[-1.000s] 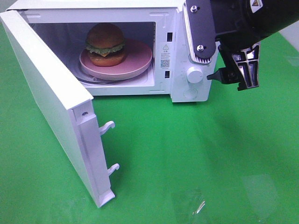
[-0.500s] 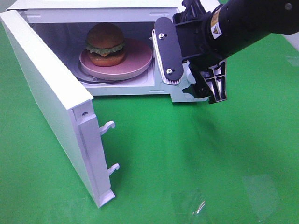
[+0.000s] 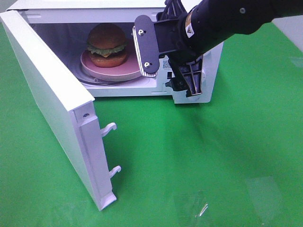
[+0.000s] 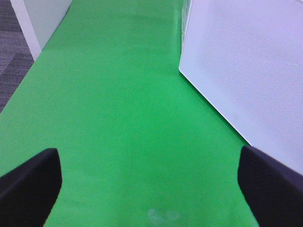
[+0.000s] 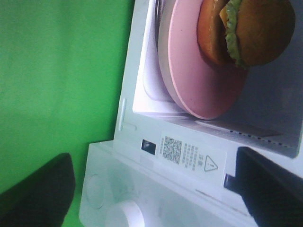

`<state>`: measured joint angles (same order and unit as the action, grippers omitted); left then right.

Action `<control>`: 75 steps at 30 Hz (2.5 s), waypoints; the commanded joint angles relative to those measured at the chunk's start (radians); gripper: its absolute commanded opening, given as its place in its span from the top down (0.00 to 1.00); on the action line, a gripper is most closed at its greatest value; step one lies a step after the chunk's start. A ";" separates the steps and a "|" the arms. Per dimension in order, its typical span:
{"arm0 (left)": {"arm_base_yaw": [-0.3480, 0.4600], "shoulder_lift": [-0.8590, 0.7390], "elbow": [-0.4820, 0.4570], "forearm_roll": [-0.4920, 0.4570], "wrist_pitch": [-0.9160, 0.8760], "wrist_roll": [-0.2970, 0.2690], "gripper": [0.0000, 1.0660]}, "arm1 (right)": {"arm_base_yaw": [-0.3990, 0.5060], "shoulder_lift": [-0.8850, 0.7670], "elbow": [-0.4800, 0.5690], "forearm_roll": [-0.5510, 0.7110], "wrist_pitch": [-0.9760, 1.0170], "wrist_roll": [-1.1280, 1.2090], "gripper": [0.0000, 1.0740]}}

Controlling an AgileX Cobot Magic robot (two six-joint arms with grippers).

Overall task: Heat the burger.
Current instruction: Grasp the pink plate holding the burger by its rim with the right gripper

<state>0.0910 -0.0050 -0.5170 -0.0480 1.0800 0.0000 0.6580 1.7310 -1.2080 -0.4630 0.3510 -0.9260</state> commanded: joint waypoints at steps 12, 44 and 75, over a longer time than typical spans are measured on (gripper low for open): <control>0.002 -0.004 0.001 -0.002 -0.014 0.000 0.11 | 0.021 0.103 -0.087 -0.027 -0.046 0.035 0.20; 0.002 -0.004 0.001 -0.002 -0.014 0.000 0.11 | 0.017 0.442 -0.392 -0.031 -0.110 0.089 0.21; 0.002 -0.004 0.001 0.004 -0.014 0.000 0.11 | 0.017 0.634 -0.546 0.007 -0.181 0.119 0.27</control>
<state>0.0910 -0.0050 -0.5170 -0.0480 1.0800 0.0000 0.6770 2.3630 -1.7440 -0.4640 0.1850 -0.8210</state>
